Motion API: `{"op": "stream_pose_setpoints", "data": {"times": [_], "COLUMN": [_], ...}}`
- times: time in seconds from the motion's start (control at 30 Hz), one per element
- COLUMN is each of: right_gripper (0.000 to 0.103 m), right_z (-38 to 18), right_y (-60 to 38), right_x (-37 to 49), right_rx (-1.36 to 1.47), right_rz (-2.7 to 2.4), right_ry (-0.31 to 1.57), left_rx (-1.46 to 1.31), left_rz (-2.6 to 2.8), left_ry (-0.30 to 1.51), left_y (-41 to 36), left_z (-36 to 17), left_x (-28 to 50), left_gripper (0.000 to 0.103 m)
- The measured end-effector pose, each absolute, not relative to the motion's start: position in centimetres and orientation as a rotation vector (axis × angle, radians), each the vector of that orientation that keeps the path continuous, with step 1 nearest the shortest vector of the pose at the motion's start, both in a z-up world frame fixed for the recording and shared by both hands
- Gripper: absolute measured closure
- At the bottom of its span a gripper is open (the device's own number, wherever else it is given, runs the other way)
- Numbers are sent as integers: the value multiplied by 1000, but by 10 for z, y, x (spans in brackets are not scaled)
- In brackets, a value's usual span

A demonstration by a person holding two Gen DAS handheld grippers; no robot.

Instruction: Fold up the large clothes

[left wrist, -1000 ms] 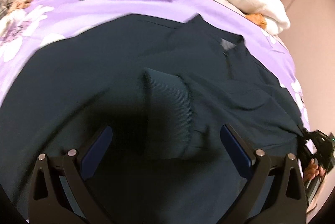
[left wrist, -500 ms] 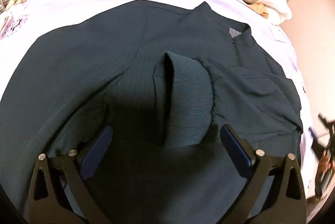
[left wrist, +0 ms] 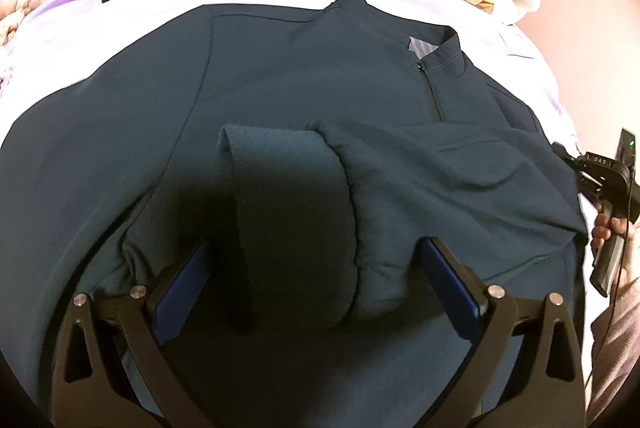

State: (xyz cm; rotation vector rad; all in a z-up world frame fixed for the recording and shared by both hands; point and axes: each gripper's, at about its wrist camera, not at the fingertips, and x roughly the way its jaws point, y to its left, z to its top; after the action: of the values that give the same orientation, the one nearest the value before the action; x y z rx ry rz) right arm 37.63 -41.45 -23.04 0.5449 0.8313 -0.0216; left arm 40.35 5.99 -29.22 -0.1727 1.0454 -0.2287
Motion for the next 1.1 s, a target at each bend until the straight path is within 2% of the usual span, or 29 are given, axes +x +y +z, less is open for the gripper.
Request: {"op": "stream_pose_setpoints", "data": {"times": [0.13, 0.2, 0.33, 0.47, 0.57, 0.67, 0.8, 0.93, 1.07, 1.1], "right_gripper": [98, 98, 98, 76, 73, 63, 61, 61, 61, 61], "right_z": [-216, -237, -251, -218, -191, -178, -180, -190, -199, -201], "right_y": [-429, -445, -442, -446, -432, -409, -372, -342, -322, -319], "right_x": [365, 369, 375, 348, 321, 293, 278, 281, 292, 295], "right_rx": [523, 590, 543, 499, 415, 403, 386, 405, 334, 325], "right_rz": [-110, -149, -187, -268, -189, -49, 107, 200, 210, 225], "right_ry": [665, 711, 760, 685, 600, 580, 610, 665, 703, 711], "left_rx": [-140, -101, -129, -245, -343, -442, -556, -627, -702, -716], "left_rz": [-250, -240, -233, -285, -323, -362, -420, -427, -474, -486], "left_ry": [972, 964, 1004, 1011, 1001, 992, 1025, 1029, 1017, 1003], "left_y": [48, 41, 44, 66, 93, 112, 113, 103, 98, 99], "left_z": [-288, -292, -304, -288, -274, -268, -273, -278, -278, -277], "left_x": [407, 414, 426, 411, 396, 392, 403, 422, 437, 438], "left_gripper": [1, 1, 1, 2, 2, 3, 4, 10, 28, 28]}}
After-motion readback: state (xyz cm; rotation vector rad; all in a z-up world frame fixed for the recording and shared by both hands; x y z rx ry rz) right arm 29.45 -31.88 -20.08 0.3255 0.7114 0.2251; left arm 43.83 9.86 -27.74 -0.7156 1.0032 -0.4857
